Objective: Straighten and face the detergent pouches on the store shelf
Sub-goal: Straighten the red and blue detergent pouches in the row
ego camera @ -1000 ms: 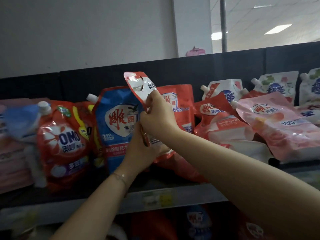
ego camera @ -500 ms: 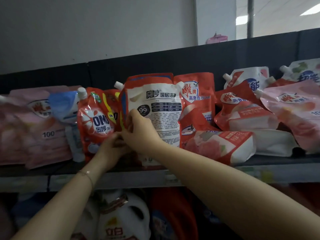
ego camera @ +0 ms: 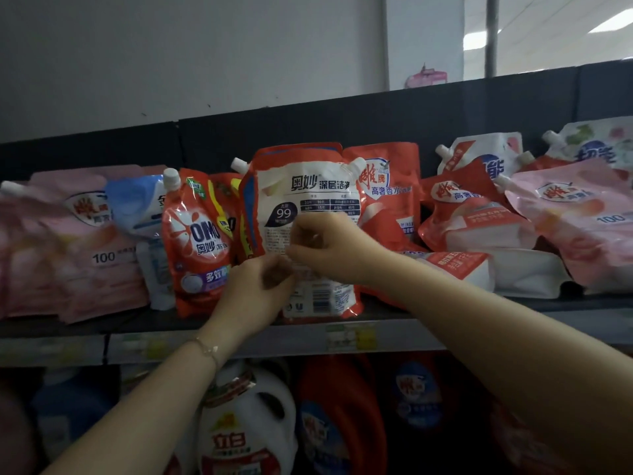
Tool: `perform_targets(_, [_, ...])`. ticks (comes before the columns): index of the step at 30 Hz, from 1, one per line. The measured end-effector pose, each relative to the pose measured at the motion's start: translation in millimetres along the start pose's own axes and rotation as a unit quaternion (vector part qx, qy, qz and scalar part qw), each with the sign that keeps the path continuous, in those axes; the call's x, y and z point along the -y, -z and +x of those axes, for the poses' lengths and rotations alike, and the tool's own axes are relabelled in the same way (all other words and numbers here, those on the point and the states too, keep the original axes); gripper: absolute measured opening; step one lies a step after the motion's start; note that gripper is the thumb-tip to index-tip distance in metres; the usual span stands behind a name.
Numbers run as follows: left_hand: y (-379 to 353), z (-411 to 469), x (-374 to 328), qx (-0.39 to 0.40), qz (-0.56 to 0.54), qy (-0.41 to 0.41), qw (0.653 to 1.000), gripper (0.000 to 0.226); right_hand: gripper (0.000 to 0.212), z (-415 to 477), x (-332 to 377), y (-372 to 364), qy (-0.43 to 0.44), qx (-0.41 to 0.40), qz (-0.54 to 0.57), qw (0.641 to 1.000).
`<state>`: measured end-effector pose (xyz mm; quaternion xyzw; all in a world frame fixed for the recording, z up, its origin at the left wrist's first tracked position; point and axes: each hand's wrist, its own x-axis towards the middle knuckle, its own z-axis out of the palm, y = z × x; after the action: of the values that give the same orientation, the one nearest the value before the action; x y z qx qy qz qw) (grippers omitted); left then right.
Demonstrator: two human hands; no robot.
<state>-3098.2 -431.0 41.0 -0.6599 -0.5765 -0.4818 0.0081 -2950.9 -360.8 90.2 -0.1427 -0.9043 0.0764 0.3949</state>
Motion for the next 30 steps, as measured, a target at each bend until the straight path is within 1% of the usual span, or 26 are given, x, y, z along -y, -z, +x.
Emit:
perform_targets(2, [-9.7, 0.7, -13.0, 0.006, 0.024, -0.028, 0.999, 0.007, 0.010, -8.3, -7.8, 16.9, -0.009, -0.007, -0.035, 0.999])
perform_targets(4, [-23.3, 3.7, -23.5, 0.019, 0.021, -0.034, 0.999, 0.010, 0.012, -18.3, -17.0, 34.5, -0.024, -0.023, -0.074, 0.997])
perform_targets(6, [-38.8, 7.9, -31.7, 0.037, -0.002, -0.008, 0.999, 0.009, 0.015, -29.0, -28.3, 50.1, -0.056, -0.040, -0.110, 0.992])
perform_targets(8, [-55.3, 11.7, -36.9, 0.046, 0.001, 0.015, 0.999, 0.009, 0.018, -40.1, -40.7, 60.1, -0.109, -0.035, -0.169, 0.979])
perform_targets(9, [-62.4, 13.5, -38.7, 0.045, 0.023, 0.015, 0.999, 0.009, 0.015, -45.2, -47.0, 62.0, -0.137, -0.015, -0.203, 0.969])
perform_targets(10, [-67.9, 15.2, -41.2, 0.037, 0.054, 0.011, 0.998, 0.008, 0.020, -50.4, -52.1, 61.5, -0.167, 0.014, -0.238, 0.957])
perform_targets(12, [-74.5, 18.2, -46.7, 0.013, 0.099, 0.004, 0.995, 0.009, 0.048, -61.2, -60.0, 54.1, -0.229, 0.092, -0.287, 0.925])
perform_targets(13, [-76.7, 20.1, -48.6, 0.006, 0.107, 0.005, 0.994, 0.010, 0.059, -66.6, -62.4, 48.8, -0.253, 0.122, -0.307, 0.909])
perform_targets(14, [-79.0, 22.5, -49.7, 0.007, 0.104, 0.011, 0.995, 0.012, 0.065, -71.2, -63.8, 43.2, -0.264, 0.135, -0.328, 0.897])
perform_targets(15, [-81.0, 24.6, -51.3, 0.012, 0.089, 0.019, 0.996, 0.014, 0.063, -74.7, -65.6, 38.6, -0.263, 0.131, -0.344, 0.892])
perform_targets(18, [-91.9, 27.4, -53.0, 0.053, 0.053, 0.046, 0.996, 0.013, 0.037, -80.4, -66.2, 33.6, -0.234, 0.062, -0.336, 0.910])
perform_targets(20, [-101.0, 27.9, -52.8, 0.076, 0.019, 0.072, 0.994, 0.012, 0.025, -82.8, -66.6, 33.2, -0.230, 0.012, -0.311, 0.922])
perform_targets(23, [-111.3, 30.7, -52.0, 0.084, -0.020, 0.111, 0.990, 0.011, 0.015, -85.6, -70.6, 36.1, -0.246, -0.112, -0.256, 0.928])
perform_targets(26, [-116.8, 34.3, -52.6, 0.086, -0.044, 0.150, 0.984, 0.016, 0.011, -86.3, -78.8, 39.5, -0.255, -0.234, -0.184, 0.920])
perform_targets(28, [-121.8, 40.1, -51.8, 0.078, -0.077, 0.186, 0.977, 0.032, 0.012, -87.5, -83.5, 38.9, -0.248, -0.297, -0.150, 0.910])
perform_targets(30, [-127.9, 50.0, -51.5, 0.065, -0.141, 0.214, 0.964, 0.066, 0.015, -89.9, -86.7, 36.2, -0.245, -0.347, -0.118, 0.898])
